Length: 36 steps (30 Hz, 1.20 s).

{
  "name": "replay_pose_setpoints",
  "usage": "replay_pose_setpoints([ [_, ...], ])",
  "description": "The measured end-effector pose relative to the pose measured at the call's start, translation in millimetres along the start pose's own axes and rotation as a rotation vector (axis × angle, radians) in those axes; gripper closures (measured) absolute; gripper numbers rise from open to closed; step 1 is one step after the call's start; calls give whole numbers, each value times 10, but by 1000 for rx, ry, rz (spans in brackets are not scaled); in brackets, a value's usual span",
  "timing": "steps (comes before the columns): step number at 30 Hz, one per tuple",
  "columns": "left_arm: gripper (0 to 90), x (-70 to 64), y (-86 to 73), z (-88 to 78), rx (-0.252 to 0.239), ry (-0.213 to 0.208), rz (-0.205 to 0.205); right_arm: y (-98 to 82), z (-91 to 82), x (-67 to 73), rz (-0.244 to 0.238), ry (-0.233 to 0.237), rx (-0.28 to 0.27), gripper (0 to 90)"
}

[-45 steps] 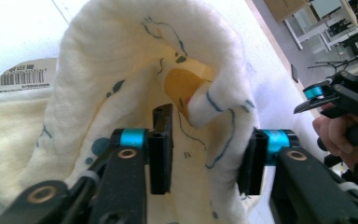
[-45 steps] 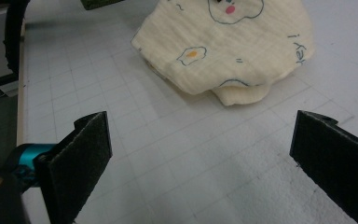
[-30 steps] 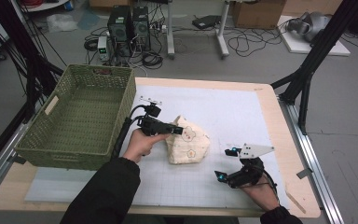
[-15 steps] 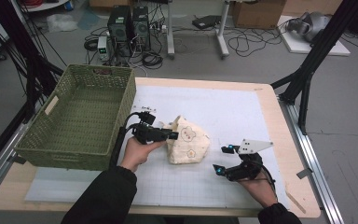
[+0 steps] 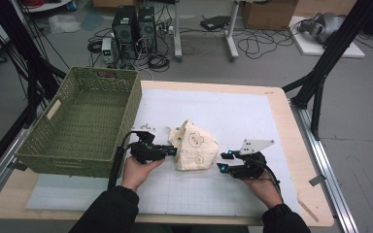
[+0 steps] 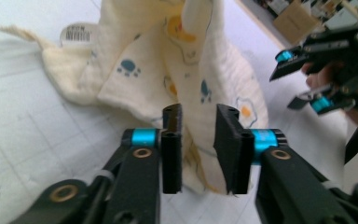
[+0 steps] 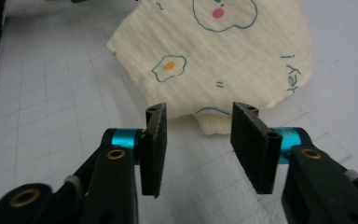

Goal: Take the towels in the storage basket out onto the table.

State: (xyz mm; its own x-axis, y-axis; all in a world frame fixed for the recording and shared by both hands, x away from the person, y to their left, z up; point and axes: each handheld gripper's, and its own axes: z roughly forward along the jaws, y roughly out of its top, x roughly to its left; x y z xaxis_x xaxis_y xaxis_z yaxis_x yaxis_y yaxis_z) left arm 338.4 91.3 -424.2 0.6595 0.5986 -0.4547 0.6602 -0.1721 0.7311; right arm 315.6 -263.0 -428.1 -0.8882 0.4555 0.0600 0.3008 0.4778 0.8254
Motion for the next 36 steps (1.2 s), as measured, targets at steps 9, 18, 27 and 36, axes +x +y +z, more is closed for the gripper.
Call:
replay_pose_setpoints([
  [9,855,-8,-43,154,68,38,21,36,147,-38,-24,-3,58,733],
  [18,766,10,-77,337,102,81,15,26,314,-71,-16,-8,109,656],
  [27,892,-14,-72,326,111,104,42,37,398,-83,-19,-18,129,836],
  [36,894,-102,-28,141,61,98,68,57,287,-46,-32,-7,120,860],
])
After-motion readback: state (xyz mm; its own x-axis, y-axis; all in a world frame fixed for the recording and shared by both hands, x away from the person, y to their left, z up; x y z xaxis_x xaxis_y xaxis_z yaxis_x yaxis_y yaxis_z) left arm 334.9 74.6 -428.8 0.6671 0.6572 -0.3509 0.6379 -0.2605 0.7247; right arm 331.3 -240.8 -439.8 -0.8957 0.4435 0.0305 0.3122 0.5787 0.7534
